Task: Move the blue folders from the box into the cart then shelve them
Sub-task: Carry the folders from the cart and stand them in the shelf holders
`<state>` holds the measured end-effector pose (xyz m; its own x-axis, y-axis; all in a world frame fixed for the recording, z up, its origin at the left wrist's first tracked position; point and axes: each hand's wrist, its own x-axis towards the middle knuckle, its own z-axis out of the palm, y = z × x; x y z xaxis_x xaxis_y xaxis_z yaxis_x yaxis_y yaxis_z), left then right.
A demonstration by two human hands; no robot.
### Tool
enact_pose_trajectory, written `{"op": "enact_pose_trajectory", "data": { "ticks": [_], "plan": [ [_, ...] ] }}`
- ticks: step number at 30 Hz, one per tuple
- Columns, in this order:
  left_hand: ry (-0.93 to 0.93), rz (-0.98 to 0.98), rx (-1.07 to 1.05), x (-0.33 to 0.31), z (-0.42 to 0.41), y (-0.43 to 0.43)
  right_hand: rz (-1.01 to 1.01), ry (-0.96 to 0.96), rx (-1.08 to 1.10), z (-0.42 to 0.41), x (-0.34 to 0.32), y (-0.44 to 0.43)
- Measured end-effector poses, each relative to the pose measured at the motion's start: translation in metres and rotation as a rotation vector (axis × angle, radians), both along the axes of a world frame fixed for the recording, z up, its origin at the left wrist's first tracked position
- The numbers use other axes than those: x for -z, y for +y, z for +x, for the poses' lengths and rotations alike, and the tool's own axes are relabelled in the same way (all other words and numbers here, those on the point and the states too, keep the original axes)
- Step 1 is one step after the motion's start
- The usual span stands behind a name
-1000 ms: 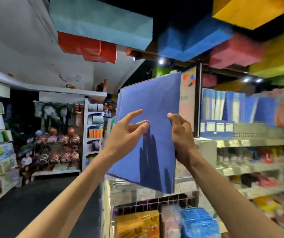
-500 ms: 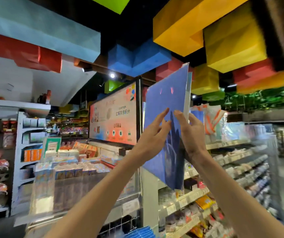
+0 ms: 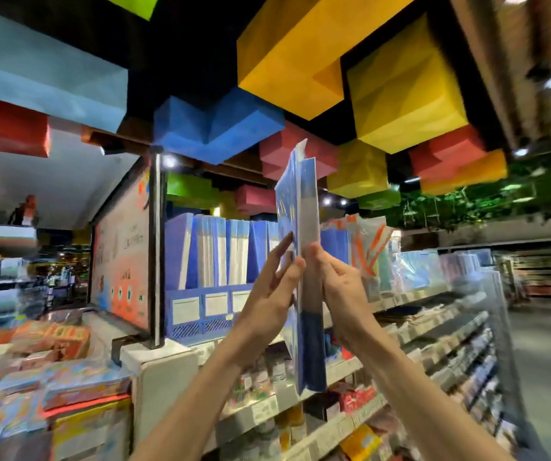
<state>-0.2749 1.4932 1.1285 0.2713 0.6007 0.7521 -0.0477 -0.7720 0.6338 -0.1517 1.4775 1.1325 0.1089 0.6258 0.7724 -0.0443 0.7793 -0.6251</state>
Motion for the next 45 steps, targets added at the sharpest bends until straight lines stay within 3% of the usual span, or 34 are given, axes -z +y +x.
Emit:
{"op": "enact_pose_trajectory", "data": {
  "ticks": [6, 14, 19, 28, 45],
  "plan": [
    [-0.001, -0.064, -0.067, 0.008, 0.050, 0.054, 0.059, -0.094, 0.033, 0.049, 0.008, 0.068],
    [-0.081, -0.081, -0.252, 0.022, 0.093, 0.135, 0.079, -0.064, 0.023, 0.086, 0.021, 0.135],
    [-0.105, -0.053, -0.223, 0.032, 0.112, 0.195, 0.052, -0.014, -0.003, 0.105, 0.031, 0.189],
    [-0.088, -0.083, -0.147, 0.028, 0.157, 0.282, 0.116, -0.046, 0.152, 0.150, 0.028, 0.274],
    [0.006, -0.039, -0.106, 0.024, 0.217, 0.339, 0.089, -0.076, -0.018, 0.232, 0.022, 0.341]
  ]
}}
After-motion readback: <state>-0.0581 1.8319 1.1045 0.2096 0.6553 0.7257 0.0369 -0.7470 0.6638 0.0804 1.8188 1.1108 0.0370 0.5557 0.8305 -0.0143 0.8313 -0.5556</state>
